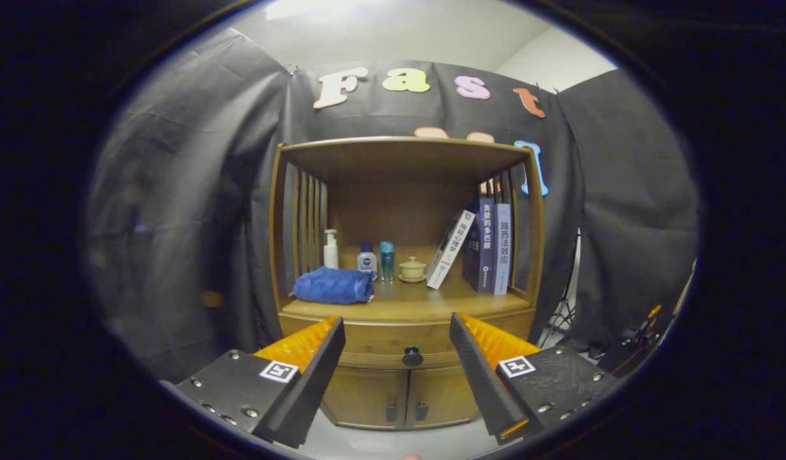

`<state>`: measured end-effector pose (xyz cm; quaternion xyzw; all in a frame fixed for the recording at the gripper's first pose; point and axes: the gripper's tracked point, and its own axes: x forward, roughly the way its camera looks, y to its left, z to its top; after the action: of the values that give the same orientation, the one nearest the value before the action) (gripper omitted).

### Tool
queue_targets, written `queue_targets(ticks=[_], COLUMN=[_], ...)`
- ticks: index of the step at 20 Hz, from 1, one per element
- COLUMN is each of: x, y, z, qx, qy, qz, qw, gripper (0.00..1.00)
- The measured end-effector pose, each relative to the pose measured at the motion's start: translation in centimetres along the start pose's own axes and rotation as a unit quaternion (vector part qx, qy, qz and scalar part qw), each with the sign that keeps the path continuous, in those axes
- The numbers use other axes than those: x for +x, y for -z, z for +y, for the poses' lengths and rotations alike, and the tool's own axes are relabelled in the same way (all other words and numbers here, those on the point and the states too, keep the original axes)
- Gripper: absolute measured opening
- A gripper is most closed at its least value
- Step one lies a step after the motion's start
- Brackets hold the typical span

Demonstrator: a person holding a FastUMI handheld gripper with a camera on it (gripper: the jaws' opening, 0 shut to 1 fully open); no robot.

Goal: Pull open the drawer, take out the items inside it, and place them on the countertop above the cabinet.

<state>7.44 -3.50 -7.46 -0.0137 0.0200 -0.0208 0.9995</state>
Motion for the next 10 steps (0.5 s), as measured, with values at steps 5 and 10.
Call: queue_targets(ticks=[5, 10], x=[5.2, 11.8], y=[8.1, 12.9], z=[-0.1, -1.8], qx=[0.008, 0.038], qy=[-0.038, -0.015], qz=[0.055, 0.057], qw=[0.998, 0.998], gripper=[0.98, 0.99])
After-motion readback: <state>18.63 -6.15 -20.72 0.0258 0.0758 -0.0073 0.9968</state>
